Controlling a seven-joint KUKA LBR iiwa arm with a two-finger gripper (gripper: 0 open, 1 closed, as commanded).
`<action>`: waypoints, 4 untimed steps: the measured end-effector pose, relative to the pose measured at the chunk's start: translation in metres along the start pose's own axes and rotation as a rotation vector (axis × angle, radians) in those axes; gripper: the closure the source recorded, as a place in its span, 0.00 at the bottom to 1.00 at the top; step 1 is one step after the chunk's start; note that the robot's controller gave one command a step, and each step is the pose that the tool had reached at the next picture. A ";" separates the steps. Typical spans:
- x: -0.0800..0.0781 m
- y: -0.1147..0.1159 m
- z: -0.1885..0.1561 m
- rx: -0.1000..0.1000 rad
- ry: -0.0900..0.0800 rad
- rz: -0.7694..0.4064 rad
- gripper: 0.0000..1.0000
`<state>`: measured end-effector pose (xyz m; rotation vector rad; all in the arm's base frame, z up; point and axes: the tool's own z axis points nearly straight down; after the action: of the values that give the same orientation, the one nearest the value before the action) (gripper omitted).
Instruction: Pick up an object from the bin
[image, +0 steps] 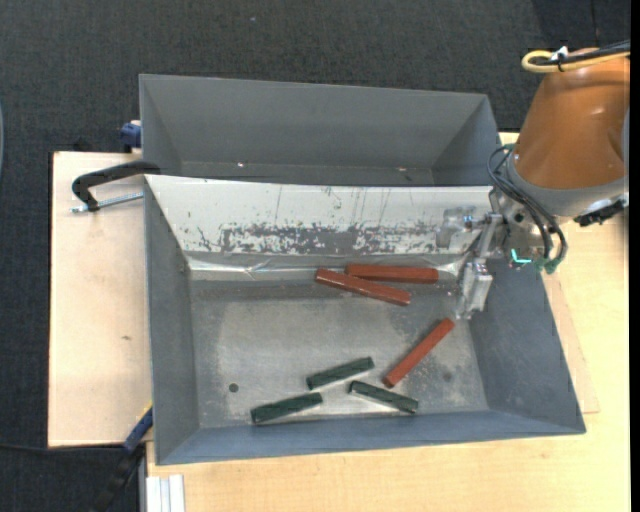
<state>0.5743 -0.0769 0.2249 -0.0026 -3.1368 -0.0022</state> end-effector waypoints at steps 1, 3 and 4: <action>-0.002 0.000 -0.005 0.001 -0.009 -0.002 0.00; 0.011 -0.015 0.142 0.000 -0.009 0.138 1.00; 0.011 -0.015 0.142 0.001 -0.009 0.137 0.00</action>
Offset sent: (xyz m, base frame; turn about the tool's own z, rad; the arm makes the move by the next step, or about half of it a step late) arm -0.0639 0.0399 -0.0969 0.0443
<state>0.5624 -0.0913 0.0832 -0.2181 -3.1380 -0.0007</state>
